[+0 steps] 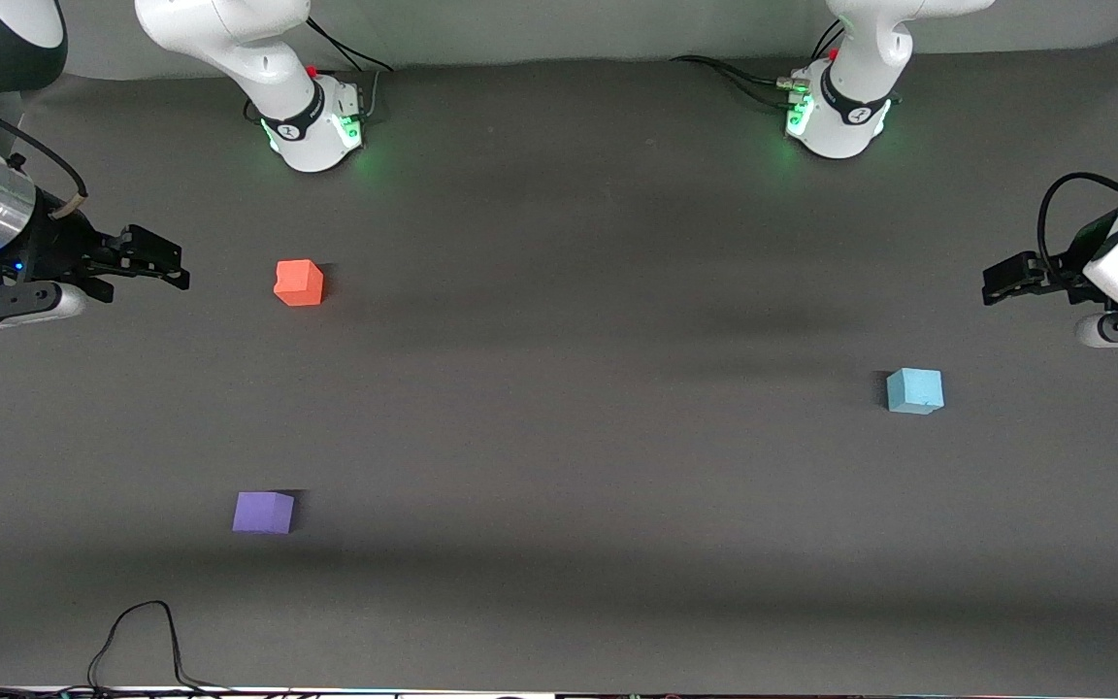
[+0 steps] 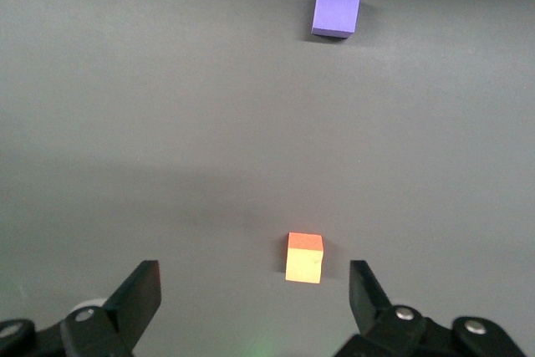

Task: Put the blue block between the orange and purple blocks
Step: 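Move the left gripper over the light blue cube, then lower the left gripper and close it on the blue cube, then carry the blue cube to the table middle and release it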

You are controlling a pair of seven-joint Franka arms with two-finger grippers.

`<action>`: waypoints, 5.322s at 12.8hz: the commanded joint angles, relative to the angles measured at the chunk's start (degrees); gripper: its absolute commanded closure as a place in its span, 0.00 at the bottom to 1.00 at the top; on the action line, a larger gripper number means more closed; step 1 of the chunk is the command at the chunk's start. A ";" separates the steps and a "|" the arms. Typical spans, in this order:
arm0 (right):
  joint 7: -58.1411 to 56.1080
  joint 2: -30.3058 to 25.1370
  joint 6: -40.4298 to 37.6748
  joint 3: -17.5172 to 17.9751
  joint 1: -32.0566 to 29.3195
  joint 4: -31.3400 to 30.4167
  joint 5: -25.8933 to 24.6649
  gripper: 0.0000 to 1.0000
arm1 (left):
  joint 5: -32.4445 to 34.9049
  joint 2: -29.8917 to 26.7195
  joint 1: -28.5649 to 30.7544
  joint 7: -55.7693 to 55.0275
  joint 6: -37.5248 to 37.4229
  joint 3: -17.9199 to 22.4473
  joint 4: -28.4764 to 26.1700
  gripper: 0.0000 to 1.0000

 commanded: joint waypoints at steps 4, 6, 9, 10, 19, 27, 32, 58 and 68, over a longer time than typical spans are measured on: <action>-0.86 -0.02 0.79 -0.12 -0.14 -0.22 0.94 0.00 | -0.25 -0.31 -0.41 0.24 -2.14 0.56 0.74 0.00; -0.86 0.24 0.88 -0.03 -0.14 -0.22 0.94 0.00 | 0.45 -0.74 -0.41 0.42 -2.14 0.56 0.04 0.00; -0.86 0.42 1.32 -0.03 -0.05 -0.13 0.94 0.00 | 0.63 -3.29 1.86 4.97 -1.62 1.08 -3.64 0.00; -0.86 0.42 1.58 -0.03 -0.05 -0.13 0.94 0.00 | 0.63 -4.25 2.92 5.51 -0.75 1.08 -5.13 0.00; -0.77 0.51 2.29 -0.03 -0.05 -0.40 0.94 0.00 | 0.81 -4.27 4.25 7.09 15.14 1.08 -17.43 0.00; -0.60 0.60 2.20 0.06 0.04 -0.92 0.86 0.00 | 0.81 11.11 4.43 8.95 43.95 1.08 -27.36 0.00; -0.69 0.34 2.20 -0.03 -0.05 -0.49 1.03 0.00 | 0.81 18.32 4.43 8.95 54.54 1.17 -29.49 0.00; 0.02 1.65 2.11 0.50 0.13 2.50 0.77 0.00 | -0.69 19.28 -14.87 -35.04 2.77 -9.54 16.97 0.64; -0.34 1.56 1.93 0.06 -0.05 5.23 1.03 0.00 | 10.92 47.40 -47.77 -66.46 20.16 -8.85 33.70 0.65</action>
